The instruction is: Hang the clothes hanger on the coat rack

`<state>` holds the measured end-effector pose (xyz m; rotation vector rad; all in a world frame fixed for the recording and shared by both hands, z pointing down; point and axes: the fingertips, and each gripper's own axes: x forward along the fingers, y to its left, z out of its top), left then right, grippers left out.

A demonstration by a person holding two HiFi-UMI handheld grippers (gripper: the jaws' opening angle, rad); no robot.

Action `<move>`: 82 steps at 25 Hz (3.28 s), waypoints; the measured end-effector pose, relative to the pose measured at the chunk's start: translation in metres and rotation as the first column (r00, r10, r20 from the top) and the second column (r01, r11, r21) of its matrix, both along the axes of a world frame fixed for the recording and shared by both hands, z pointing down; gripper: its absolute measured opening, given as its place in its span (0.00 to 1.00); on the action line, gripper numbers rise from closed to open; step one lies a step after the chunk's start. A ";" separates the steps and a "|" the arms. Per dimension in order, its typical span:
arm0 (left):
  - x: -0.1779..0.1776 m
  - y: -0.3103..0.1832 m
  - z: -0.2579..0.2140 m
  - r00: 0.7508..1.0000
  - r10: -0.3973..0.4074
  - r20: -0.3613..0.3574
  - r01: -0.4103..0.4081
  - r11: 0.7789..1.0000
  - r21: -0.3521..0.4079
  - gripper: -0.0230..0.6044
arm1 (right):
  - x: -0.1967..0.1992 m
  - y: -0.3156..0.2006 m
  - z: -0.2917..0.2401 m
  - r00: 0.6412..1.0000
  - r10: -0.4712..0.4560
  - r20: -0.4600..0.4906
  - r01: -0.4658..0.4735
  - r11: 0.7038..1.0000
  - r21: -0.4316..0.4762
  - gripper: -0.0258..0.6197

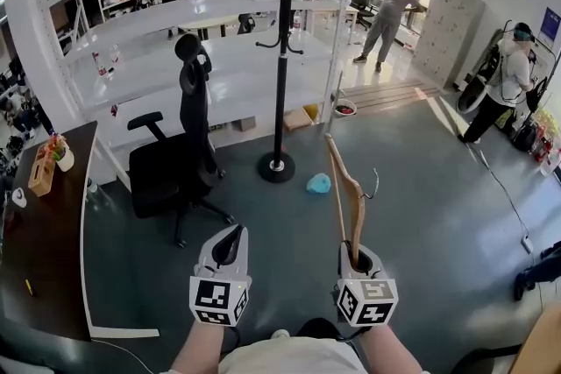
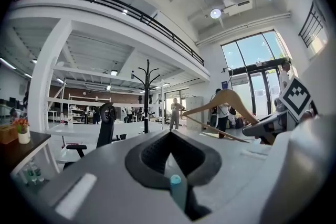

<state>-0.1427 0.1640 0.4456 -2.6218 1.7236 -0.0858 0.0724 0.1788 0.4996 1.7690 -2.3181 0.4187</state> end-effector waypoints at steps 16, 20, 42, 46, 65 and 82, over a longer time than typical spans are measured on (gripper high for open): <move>0.011 -0.114 0.020 0.999 -0.049 0.020 0.050 0.998 -0.044 0.04 | 0.021 -0.131 0.017 0.999 -0.041 0.006 0.041 0.998 -0.038 0.09; 0.024 -0.177 0.007 0.996 -0.082 0.032 0.082 0.996 -0.017 0.04 | 0.039 -0.202 0.011 0.998 -0.064 0.018 0.064 0.998 -0.024 0.09; 0.067 -0.400 -0.014 0.988 -0.152 0.037 0.150 0.987 0.050 0.04 | 0.094 -0.441 -0.004 0.993 -0.117 0.017 0.117 0.993 0.013 0.09; 0.058 -0.435 -0.012 0.987 -0.155 0.033 0.153 0.987 0.050 0.04 | 0.088 -0.475 -0.006 0.994 -0.110 0.007 0.110 0.994 0.015 0.09; -0.018 -0.626 -0.032 0.997 -0.078 0.014 0.076 0.993 0.088 0.04 | 0.024 -0.737 -0.124 0.992 -0.070 -0.101 0.083 0.988 0.129 0.09; -0.051 -0.701 0.007 0.997 -0.035 0.071 0.035 0.999 0.010 0.04 | -0.023 -0.884 -0.136 0.981 -0.147 -0.130 0.143 0.989 -0.041 0.09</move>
